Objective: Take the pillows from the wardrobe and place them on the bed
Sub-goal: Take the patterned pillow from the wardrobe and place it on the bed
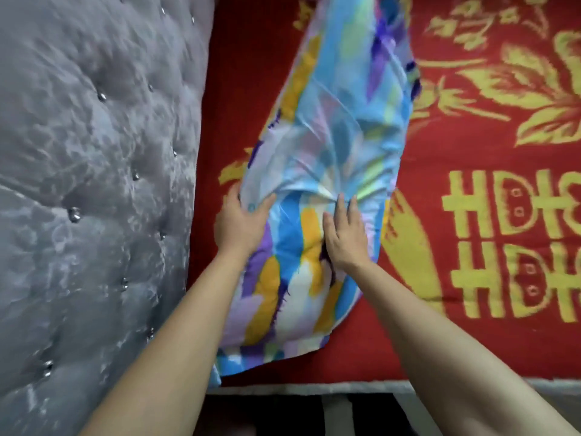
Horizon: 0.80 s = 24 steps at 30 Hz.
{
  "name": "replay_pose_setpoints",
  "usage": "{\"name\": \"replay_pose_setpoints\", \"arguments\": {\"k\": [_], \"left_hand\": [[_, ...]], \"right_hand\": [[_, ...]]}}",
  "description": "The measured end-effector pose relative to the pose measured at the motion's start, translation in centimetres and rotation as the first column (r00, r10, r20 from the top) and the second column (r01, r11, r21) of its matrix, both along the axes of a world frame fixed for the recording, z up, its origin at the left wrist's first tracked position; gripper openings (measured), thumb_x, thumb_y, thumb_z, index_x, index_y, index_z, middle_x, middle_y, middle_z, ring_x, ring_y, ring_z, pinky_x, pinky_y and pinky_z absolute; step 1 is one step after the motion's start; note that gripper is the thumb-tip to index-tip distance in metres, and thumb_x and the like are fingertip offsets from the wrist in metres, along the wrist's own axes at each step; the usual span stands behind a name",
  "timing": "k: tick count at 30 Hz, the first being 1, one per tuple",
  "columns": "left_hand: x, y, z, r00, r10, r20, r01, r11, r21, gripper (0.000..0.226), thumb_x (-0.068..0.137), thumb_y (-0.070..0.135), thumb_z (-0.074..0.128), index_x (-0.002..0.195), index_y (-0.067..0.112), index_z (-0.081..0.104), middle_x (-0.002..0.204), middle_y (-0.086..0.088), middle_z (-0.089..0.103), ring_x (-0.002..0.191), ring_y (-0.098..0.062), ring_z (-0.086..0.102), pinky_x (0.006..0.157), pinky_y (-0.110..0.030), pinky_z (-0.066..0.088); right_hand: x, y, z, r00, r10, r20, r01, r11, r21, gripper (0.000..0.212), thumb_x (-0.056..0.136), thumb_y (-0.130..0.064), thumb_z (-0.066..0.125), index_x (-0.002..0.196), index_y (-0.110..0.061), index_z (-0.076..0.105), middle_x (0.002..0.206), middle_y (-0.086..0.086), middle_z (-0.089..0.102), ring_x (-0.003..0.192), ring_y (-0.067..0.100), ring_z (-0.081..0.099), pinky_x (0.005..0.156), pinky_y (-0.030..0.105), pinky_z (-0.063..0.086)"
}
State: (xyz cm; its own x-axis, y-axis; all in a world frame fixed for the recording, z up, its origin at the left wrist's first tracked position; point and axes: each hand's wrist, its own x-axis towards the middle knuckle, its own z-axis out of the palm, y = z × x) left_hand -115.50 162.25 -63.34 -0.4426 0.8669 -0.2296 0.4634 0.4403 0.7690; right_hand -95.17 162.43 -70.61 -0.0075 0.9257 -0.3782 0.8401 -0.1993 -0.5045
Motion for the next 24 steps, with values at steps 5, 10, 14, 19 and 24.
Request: {"name": "replay_pose_setpoints", "arguments": {"k": [5,10,14,19,24], "left_hand": [[-4.3,-0.7,-9.5,0.868,-0.347,-0.354,0.172,0.881,-0.441,0.096,0.08,0.076,0.048,0.155,0.033,0.006,0.164,-0.014,0.007,0.147,-0.039,0.018,0.115,-0.054,0.025],[-3.8,-5.1,-15.4,0.795,-0.546,-0.264,0.288,0.723,-0.628,0.088,0.079,0.085,0.03,0.151,0.048,-0.003,0.163,0.003,-0.018,0.149,-0.035,-0.013,0.113,-0.066,0.002],[-5.3,-4.1,-15.3,0.898,-0.282,-0.337,0.147,0.916,-0.374,0.063,0.092,0.063,0.042,0.149,0.038,0.03,0.161,-0.006,0.02,0.143,-0.034,0.025,0.11,-0.059,0.025],[-6.3,-3.7,-15.0,0.906,0.334,-0.261,-0.396,0.887,-0.239,0.061,0.083,0.047,0.068,0.131,0.013,0.053,0.128,-0.013,0.06,0.116,-0.036,0.055,0.097,-0.044,0.045],[-6.0,-1.1,-12.6,0.88,0.404,-0.249,-0.439,0.892,-0.104,0.021,0.086,0.023,0.066,0.105,0.015,0.07,0.104,-0.007,0.073,0.095,-0.031,0.065,0.083,-0.034,0.048]], "right_hand": [[-2.7,-0.5,-7.3,0.943,0.298,0.145,-0.286,0.953,-0.101,0.073,0.095,-0.069,0.031,0.157,-0.037,0.011,0.167,0.01,-0.002,0.153,0.032,0.001,0.121,0.05,0.003],[-2.4,-0.7,-9.2,0.911,0.378,0.165,-0.385,0.923,0.011,0.068,0.093,-0.068,0.038,0.153,-0.036,0.03,0.166,0.01,0.014,0.152,0.031,0.016,0.119,0.045,0.013],[0.4,-1.2,-8.2,0.989,-0.116,0.096,0.074,0.928,0.364,0.061,0.09,-0.049,0.06,0.141,-0.018,0.051,0.151,0.016,0.042,0.131,0.036,0.046,0.109,0.044,0.03],[3.6,-2.1,-8.5,0.769,-0.632,-0.1,0.593,0.763,-0.258,0.117,0.061,-0.078,0.07,0.151,-0.015,0.028,0.149,0.013,0.044,0.139,0.032,0.04,0.116,0.048,0.032],[2.8,-1.2,-7.2,0.806,-0.575,-0.143,0.554,0.817,-0.161,0.092,0.076,-0.064,0.07,0.142,-0.007,0.039,0.137,0.016,0.051,0.132,0.033,0.046,0.11,0.046,0.039]]}}
